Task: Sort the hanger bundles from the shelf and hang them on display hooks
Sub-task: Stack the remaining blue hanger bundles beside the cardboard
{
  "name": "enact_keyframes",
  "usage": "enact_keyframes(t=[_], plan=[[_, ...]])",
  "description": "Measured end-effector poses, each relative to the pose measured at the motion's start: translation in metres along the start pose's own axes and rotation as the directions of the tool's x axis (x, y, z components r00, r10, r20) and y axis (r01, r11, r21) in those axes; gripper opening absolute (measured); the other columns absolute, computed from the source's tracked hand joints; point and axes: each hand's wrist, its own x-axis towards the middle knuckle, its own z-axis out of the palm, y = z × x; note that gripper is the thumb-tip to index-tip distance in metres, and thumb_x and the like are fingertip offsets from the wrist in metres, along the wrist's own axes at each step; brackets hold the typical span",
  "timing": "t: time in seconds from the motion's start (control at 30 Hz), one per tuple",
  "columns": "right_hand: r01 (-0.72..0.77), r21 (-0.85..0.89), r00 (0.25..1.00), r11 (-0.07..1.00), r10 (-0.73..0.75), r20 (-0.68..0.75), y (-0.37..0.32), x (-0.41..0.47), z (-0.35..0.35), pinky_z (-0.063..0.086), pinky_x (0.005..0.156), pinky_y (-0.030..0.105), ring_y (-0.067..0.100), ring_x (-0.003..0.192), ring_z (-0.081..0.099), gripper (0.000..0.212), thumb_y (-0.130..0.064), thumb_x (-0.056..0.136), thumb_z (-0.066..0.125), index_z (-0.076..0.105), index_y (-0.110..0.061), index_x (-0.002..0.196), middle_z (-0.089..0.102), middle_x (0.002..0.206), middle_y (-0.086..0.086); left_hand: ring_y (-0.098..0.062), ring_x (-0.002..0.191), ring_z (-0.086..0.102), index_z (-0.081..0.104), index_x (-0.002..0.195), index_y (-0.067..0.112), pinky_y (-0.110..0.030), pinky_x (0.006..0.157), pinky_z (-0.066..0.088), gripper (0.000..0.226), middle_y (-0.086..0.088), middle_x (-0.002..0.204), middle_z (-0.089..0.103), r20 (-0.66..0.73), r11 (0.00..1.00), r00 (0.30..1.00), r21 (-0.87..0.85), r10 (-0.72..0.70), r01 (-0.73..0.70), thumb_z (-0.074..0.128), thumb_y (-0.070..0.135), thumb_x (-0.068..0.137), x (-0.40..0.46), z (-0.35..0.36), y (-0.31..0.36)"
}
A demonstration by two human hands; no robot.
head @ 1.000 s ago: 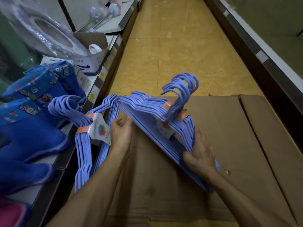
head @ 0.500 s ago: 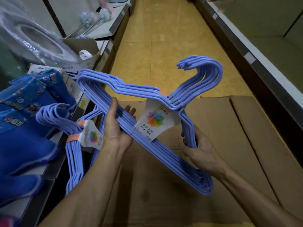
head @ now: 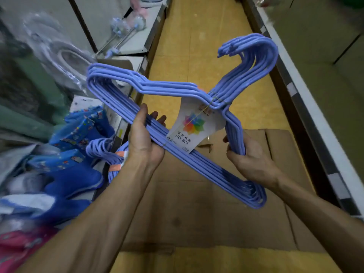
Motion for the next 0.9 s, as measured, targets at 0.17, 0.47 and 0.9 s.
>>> enact_keyframes(t=[0.17, 0.47, 0.9], plan=[[0.007, -0.018, 1.000, 1.000, -0.007, 0.014, -0.120, -0.006, -0.083, 0.037, 0.059, -0.002, -0.020, 0.071, 0.053, 0.031, -0.011, 0.093, 0.058, 0.052, -0.027, 0.119, 0.056, 0.079, -0.017, -0.023, 0.111, 0.056, 0.059, 0.109, 0.014, -0.037, 0.084, 0.050, 0.028, -0.006, 0.116, 0.056, -0.019, 1.000, 1.000, 0.015, 0.021, -0.020, 0.058, 0.039, 0.096, -0.078, 0.088, 0.091], [0.075, -0.008, 0.997, 0.997, -0.075, -0.013, -0.351, -0.024, -0.238, 0.038, 0.048, 0.009, -0.006, 0.054, 0.052, 0.020, -0.013, 0.097, 0.056, 0.052, -0.026, 0.112, 0.057, 0.088, -0.013, -0.025, 0.097, 0.056, 0.053, 0.109, 0.011, -0.037, 0.082, 0.045, 0.026, -0.007, 0.109, 0.054, 0.003, 0.997, 0.997, -0.022, 0.074, -0.074, 0.061, 0.031, 0.096, -0.231, 0.253, 0.257], [0.107, 0.041, 0.994, 0.993, -0.106, -0.033, -0.554, -0.096, -0.376, 0.040, 0.056, 0.017, -0.004, 0.064, 0.057, 0.029, -0.018, 0.094, 0.061, 0.054, -0.026, 0.121, 0.061, 0.103, -0.019, -0.023, 0.082, 0.058, 0.053, 0.094, 0.011, -0.036, 0.074, 0.050, 0.016, -0.003, 0.080, 0.053, 0.068, 0.978, 0.976, -0.017, 0.207, -0.206, 0.061, 0.024, 0.095, -0.435, 0.384, 0.394]])
